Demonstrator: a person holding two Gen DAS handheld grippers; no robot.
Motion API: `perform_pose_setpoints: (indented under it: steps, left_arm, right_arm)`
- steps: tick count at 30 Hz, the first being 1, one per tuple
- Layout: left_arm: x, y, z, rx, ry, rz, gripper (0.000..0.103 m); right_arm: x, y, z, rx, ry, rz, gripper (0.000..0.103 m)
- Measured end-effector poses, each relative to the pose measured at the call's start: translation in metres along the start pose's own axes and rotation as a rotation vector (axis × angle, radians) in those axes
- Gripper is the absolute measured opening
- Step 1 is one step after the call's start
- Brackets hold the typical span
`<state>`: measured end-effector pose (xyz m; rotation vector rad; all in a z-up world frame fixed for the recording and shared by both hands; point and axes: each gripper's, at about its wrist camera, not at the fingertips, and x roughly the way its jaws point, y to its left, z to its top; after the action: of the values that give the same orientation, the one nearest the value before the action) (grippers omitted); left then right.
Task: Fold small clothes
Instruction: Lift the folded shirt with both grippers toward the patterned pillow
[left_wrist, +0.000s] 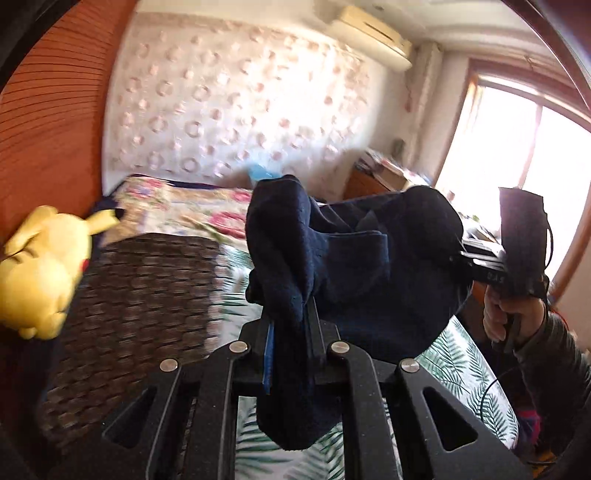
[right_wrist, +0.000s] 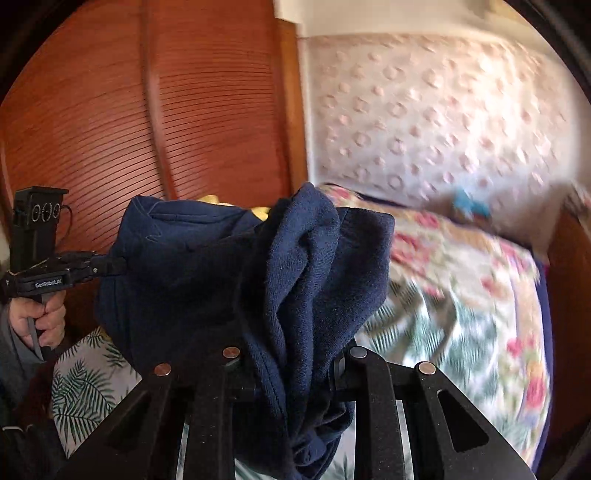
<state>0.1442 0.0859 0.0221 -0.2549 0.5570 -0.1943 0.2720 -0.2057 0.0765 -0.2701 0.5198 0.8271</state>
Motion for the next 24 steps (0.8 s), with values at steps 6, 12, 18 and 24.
perform_pose_setpoints:
  steps: [6,12,18,24]
  left_arm:
    - [-0.037,0.044,-0.025,-0.103,-0.056,0.110,0.014]
    - [-0.043,0.072,-0.063,-0.191,-0.041,0.169,0.013]
    - [-0.037,0.085,-0.086,-0.241,-0.013,0.200,0.013]
    - [-0.036,0.103,-0.096,-0.283,0.020,0.242,0.013]
  right_arm:
    - [0.056,0.051,0.066,-0.224,0.039,0.068,0.023]
    - [0.117,0.099,0.115,-0.403,0.082,0.126,0.023]
    - [0.174,0.125,0.135,-0.506,0.129,0.175,0.023]
    - [0.231,0.137,0.153,-0.497,0.150,0.208,0.030]
